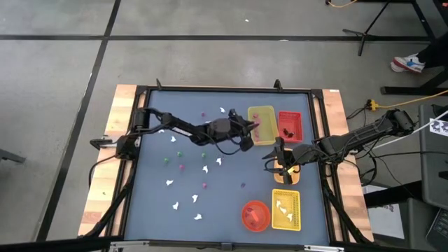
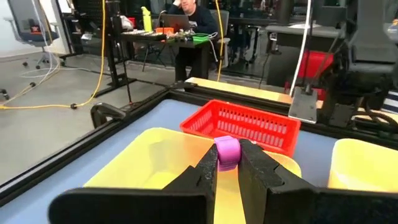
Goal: Sort Halloween decoration
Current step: Put the pink skeleton toy into the top yellow bin, then put the green skeleton toy into the middle yellow bin
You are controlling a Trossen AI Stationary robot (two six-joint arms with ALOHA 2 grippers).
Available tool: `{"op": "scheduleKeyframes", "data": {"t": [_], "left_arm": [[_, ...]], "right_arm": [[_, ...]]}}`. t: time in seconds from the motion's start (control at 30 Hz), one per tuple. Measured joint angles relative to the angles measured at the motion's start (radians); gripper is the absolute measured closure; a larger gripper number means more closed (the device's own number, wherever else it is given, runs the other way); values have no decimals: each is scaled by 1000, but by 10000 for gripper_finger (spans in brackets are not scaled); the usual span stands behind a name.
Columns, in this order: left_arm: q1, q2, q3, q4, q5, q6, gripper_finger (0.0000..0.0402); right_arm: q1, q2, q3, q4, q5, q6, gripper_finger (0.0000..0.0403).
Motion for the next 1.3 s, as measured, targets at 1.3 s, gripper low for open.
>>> {"op": "scheduleKeyframes", "data": {"t": [1.3], "left_arm": [[23,0,-1,-83,57,-49,279]], "right_arm": [[0,0,0,0,0,0,191]]}}
